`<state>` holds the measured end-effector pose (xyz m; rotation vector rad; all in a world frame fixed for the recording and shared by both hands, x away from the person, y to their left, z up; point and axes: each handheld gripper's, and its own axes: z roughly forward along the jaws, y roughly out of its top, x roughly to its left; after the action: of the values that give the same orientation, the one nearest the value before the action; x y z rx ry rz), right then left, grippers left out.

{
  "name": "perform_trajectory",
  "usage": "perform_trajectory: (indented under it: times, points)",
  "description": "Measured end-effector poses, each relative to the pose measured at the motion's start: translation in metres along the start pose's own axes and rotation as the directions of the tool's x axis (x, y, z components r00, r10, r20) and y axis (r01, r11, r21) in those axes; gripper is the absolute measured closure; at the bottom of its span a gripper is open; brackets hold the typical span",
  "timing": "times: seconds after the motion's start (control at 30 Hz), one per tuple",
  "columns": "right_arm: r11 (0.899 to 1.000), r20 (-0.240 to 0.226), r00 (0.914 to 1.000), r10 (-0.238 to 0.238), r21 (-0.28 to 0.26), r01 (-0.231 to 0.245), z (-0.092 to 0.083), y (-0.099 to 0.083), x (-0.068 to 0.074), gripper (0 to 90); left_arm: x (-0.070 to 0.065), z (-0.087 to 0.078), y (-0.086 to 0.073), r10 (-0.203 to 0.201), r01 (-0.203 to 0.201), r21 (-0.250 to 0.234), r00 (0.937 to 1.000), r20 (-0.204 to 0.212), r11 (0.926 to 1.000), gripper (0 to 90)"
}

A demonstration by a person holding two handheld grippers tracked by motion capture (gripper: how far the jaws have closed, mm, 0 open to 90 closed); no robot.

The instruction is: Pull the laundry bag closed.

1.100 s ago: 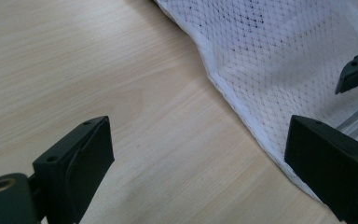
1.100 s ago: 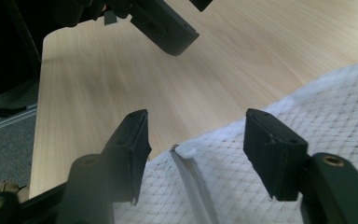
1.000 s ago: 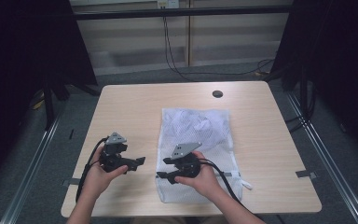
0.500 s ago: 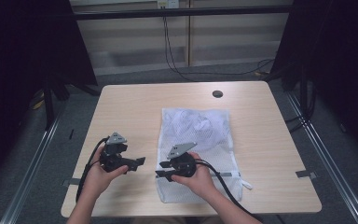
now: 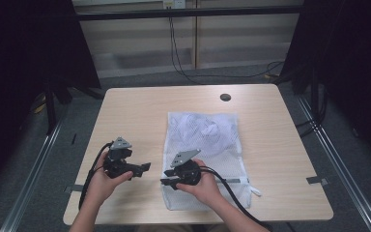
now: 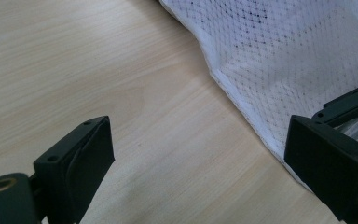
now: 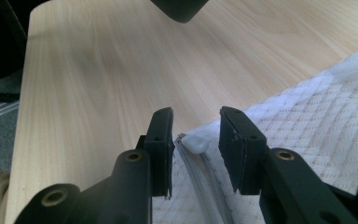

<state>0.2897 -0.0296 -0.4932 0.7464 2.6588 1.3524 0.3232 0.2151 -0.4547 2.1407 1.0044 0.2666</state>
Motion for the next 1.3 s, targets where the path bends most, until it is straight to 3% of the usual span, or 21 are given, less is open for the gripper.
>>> perform_trajectory:
  times: [0.27, 1.0, 1.3]
  points:
    - [1.000, -0.019, 0.9998, -0.002, 0.016, 0.002, 0.005, -0.001, 0.001, 73.4, 0.000, 0.001, 0.000, 0.001, -0.001, 0.002, 1.0000, 0.001, 1.0000, 7.8]
    - [0.998, -0.010, 0.9999, -0.008, 0.062, 0.008, 0.011, 0.000, 0.002, 80.5, 0.000, 0.001, 0.000, -0.001, 0.001, 0.004, 1.0000, 0.000, 1.0000, 7.9]
    - [1.000, -0.016, 0.9998, 0.008, 0.030, -0.008, 0.004, 0.002, -0.001, 81.4, 0.000, 0.000, 0.000, -0.012, 0.012, 0.010, 0.9997, 0.020, 0.9999, 9.0]
